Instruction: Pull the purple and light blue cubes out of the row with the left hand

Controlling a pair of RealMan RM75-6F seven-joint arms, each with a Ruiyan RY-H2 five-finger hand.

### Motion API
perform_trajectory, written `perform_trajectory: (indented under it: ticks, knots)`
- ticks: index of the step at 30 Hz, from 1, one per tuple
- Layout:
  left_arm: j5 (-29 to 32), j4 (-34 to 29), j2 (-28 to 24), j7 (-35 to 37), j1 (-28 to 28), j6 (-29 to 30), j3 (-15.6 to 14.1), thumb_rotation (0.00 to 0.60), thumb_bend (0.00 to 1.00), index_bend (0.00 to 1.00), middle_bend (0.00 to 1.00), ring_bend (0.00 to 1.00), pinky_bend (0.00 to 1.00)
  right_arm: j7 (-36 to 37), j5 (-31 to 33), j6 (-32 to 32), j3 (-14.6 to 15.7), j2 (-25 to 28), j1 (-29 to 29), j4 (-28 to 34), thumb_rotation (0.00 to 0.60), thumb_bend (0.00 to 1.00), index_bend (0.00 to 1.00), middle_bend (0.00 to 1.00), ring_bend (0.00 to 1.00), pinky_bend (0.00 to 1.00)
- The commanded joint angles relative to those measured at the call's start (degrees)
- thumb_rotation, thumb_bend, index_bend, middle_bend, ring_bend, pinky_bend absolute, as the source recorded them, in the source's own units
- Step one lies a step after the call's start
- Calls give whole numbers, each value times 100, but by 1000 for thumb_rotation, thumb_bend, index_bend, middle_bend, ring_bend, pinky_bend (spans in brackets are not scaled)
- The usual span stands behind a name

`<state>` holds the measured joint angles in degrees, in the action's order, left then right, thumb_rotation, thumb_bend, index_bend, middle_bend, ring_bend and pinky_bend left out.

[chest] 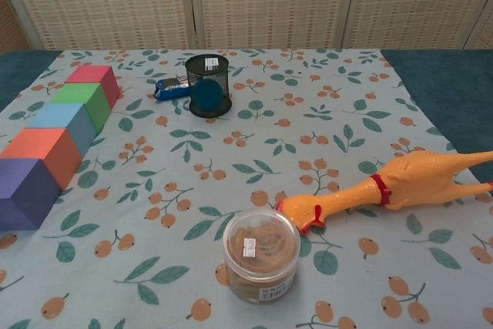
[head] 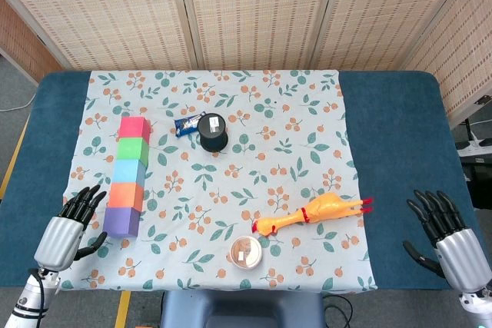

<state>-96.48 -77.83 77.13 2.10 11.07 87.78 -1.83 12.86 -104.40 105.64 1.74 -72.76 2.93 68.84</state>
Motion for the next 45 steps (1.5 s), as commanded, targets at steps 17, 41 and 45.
perform_trajectory:
  ticks: [17,41,45]
  knots:
    - [-349,-17,193,73,69,-602,-570,600,343,0,96,75,228,75,-89,37,56,43,-19,74,600,165,0,0,0,22]
    - [349,347,178,-525,-435,-324,-328,600,355,47,276,198,250,200,-144,-72,134,124,7,168,600,166,0,0,0,22]
    - [381,370,164,-551,-466,-400,-364,600,355,122,322,213,256,210,-167,-59,148,127,1,166,600,166,0,0,0,22]
